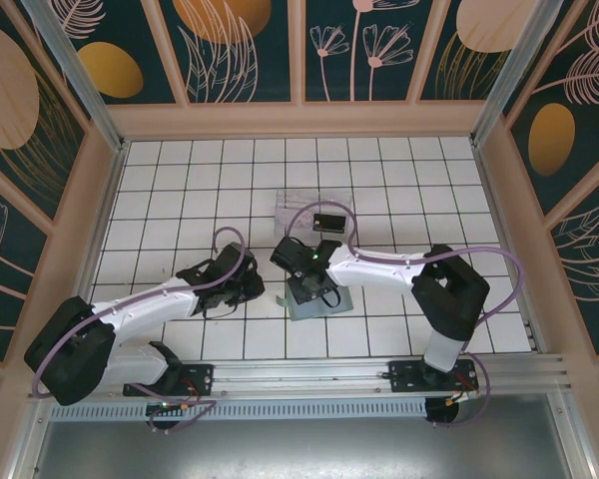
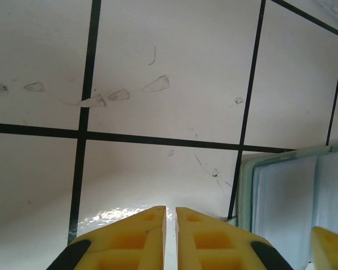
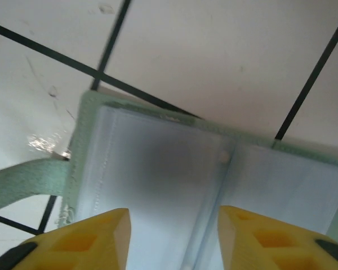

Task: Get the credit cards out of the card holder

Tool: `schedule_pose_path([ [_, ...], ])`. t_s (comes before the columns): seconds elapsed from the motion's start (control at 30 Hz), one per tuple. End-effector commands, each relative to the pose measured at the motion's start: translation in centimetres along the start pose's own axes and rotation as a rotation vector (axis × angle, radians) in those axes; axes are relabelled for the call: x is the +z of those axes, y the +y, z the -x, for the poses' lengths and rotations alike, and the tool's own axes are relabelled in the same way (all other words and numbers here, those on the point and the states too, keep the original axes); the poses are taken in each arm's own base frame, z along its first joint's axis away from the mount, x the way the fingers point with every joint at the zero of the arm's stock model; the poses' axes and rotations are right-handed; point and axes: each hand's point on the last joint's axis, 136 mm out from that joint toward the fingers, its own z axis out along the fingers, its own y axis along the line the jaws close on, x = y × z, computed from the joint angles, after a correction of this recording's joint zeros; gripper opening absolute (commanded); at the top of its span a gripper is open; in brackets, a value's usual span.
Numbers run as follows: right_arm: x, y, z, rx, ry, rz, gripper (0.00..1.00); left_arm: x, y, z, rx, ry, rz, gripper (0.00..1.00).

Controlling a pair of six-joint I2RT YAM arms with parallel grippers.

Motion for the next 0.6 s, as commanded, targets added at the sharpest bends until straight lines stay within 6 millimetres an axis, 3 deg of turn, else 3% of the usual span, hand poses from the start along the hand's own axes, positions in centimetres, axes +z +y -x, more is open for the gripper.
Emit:
schedule_pose_path([
  [0.0, -0.4, 0.8, 0.4, 0.101, -0.032, 0.064, 0.48, -0.1, -1.1, 0.6, 0.015, -0.002, -0.031, 0.13],
  [0.23, 1.0, 1.4, -0.3, 0.102, 0.005, 0.084, 0.54, 0.2, -1.6, 0.6, 0.027, 0.01, -0.032, 0.13],
  [0.57, 2.9, -0.3, -1.8, 0.073, 0.068, -0.037, 0.54, 0.1, -1.3, 0.4, 0.022, 0.016, -0.034, 0.13],
])
